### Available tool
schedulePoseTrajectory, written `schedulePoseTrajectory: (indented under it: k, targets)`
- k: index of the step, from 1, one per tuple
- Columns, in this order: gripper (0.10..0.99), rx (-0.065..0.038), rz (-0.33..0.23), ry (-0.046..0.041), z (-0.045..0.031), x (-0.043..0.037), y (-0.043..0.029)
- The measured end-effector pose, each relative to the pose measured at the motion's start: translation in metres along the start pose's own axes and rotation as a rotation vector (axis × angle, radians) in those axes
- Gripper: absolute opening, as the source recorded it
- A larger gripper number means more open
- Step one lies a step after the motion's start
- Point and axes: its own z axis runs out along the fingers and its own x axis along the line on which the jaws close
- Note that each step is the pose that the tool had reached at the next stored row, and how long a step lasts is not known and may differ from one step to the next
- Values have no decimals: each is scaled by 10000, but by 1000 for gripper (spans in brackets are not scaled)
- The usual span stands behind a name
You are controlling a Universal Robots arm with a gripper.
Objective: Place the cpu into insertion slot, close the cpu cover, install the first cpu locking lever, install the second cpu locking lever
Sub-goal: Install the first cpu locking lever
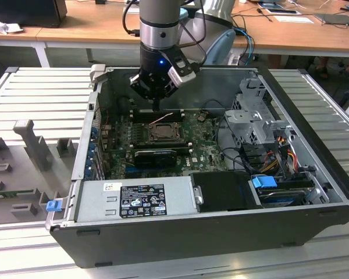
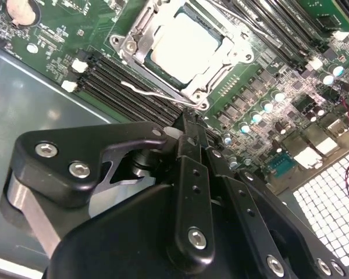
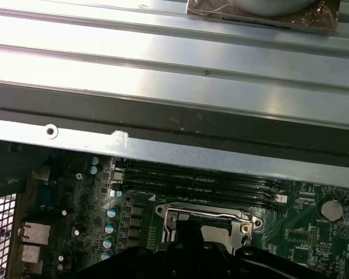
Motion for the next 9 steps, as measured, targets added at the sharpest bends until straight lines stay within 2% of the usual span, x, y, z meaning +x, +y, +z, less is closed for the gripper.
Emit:
schedulePoseTrajectory:
  k: [1,3,4,6,9]
  targets:
    - [106,-84,20,-12,3,-28,-4]
    - [106,-348,125,-50,19,-55,-7]
    - [106,-381,332,-65,37,-61,-9]
    - [106,-382,540,-79,59,-67,-11]
    - [106,-390,644,-94,93,-80,-18]
